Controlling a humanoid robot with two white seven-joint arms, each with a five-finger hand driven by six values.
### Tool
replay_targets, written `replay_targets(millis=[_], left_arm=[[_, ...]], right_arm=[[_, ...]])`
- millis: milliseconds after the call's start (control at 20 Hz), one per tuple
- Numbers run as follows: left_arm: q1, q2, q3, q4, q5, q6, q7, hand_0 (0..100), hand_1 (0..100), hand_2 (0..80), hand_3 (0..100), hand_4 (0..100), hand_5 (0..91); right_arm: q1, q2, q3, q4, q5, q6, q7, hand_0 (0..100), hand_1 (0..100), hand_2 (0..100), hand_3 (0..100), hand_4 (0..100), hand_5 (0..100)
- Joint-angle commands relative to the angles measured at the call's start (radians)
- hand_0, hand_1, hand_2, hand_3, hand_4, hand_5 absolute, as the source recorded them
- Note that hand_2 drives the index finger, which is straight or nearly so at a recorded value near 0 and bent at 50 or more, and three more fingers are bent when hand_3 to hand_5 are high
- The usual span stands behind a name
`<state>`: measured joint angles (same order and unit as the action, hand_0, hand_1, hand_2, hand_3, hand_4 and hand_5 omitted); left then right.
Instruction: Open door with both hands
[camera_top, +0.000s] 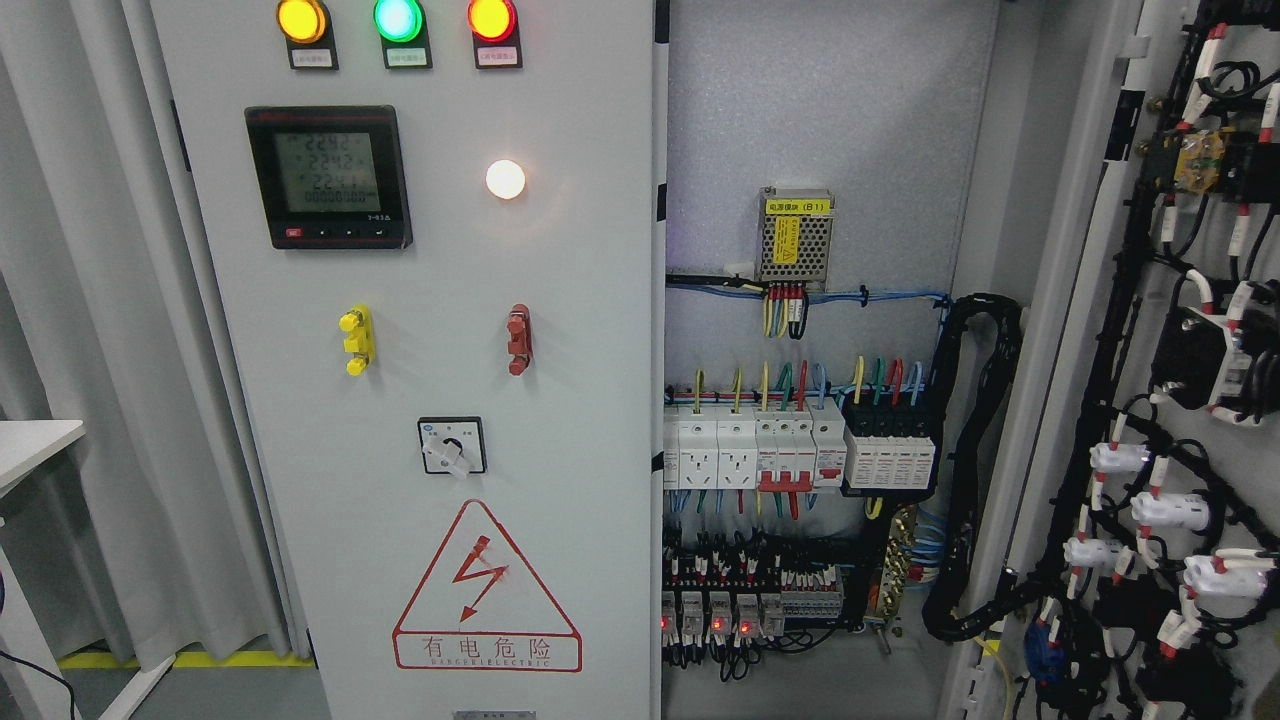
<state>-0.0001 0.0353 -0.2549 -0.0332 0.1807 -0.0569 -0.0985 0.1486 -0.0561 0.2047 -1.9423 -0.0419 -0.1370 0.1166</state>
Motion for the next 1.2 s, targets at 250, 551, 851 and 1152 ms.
replay_targets(millis=[250,551,851,1152], left_arm=[[-0.031,0.0,0.022,0.032,0.005,-0.004,-0.02,30,0,2.7,3,4,0.0],[-0.035,-0.005,0.023,0.03,0.006,-0.004,-0.021,30,0,2.7,3,4,0.0],[-0.035,-0.003,0.049,0.03,0.006,-0.004,-0.021,30,0,2.8,3,4,0.0],[-0.035,-0.003,0.051,0.032,0.002,-0.004,-0.02,30,0,2.8,3,4,0.0]], right_arm=[[-0.363,0.056,-0.004,0.08,-0.116,0.037,0.003,22,0,0,0,0,0],[-0.515,0.056,-0.004,0.16,-0.217,0.14,0.005,22,0,0,0,0,0],[-0.641,0.056,0.022,0.285,-0.273,0.195,0.003,22,0,0,0,0,0],[-0.736,0.056,0.056,0.425,-0.358,0.229,0.005,22,0,0,0,0,0]])
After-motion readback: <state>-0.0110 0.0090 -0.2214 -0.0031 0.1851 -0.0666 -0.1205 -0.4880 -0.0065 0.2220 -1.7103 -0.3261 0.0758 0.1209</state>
